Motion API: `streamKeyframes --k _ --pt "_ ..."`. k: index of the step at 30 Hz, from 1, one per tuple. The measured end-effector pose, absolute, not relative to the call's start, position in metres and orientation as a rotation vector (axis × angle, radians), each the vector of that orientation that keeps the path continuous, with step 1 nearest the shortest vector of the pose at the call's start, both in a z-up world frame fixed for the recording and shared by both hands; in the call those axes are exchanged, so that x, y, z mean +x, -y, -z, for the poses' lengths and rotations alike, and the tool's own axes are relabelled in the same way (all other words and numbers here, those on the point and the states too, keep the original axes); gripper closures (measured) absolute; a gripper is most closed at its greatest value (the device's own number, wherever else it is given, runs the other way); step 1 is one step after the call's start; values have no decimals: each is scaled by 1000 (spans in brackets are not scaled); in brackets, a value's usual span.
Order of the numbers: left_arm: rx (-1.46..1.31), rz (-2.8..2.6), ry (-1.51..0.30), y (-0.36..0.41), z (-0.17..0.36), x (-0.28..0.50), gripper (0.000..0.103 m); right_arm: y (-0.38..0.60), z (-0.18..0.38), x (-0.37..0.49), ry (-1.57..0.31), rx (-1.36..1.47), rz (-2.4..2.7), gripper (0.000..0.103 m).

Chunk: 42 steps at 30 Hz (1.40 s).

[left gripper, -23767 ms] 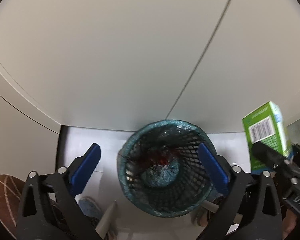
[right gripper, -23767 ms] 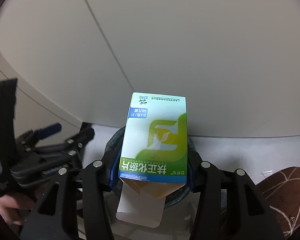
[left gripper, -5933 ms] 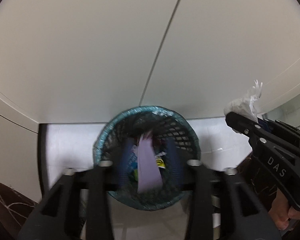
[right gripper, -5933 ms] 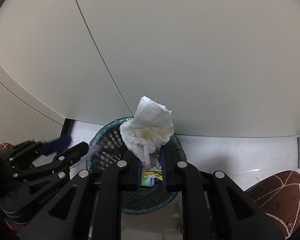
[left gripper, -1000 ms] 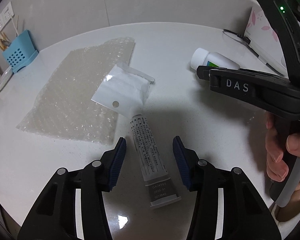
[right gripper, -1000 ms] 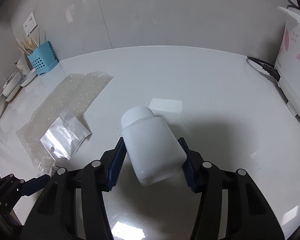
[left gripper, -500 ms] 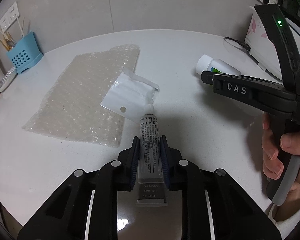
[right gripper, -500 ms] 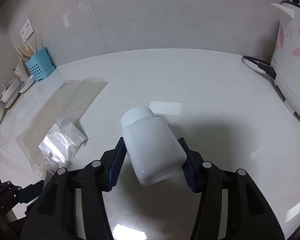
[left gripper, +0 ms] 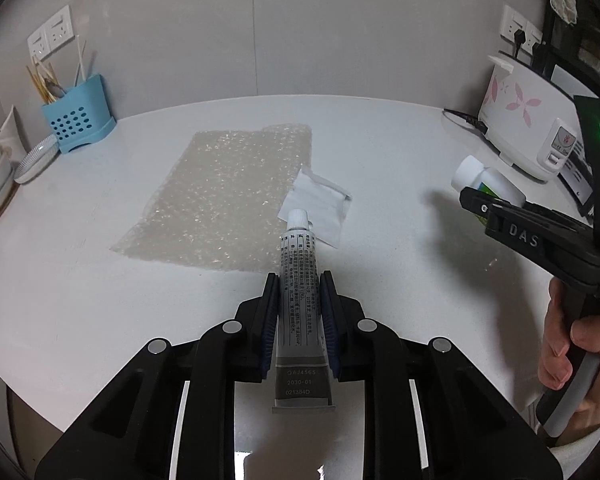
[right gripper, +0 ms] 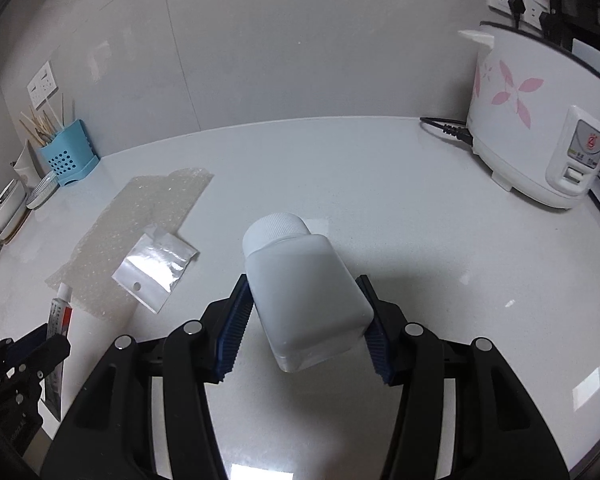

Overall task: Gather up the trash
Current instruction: 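Carry the ointment tube and pill bottle down over the trash bin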

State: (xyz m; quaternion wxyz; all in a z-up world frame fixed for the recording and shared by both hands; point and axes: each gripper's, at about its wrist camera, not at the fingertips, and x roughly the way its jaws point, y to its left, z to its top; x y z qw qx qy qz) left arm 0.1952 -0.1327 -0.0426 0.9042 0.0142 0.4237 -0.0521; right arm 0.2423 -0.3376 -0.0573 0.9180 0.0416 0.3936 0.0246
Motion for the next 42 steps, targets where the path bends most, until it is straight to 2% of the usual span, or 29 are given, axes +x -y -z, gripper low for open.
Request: streamKeyframes --k 6,21,31,42 --pt "4 109 -855 110 34 165 83 320 38 194 -773 58 -34 53" --pt "-43 114 -786 54 40 50 83 271 37 56 -685 76 -136 53" --pt "-70 167 -757 42 58 -28 83 243 63 -33 -637 75 -186 53" --pt "-65 188 -722 38 111 -88 83 224 110 -99 -622 56 -227 53"
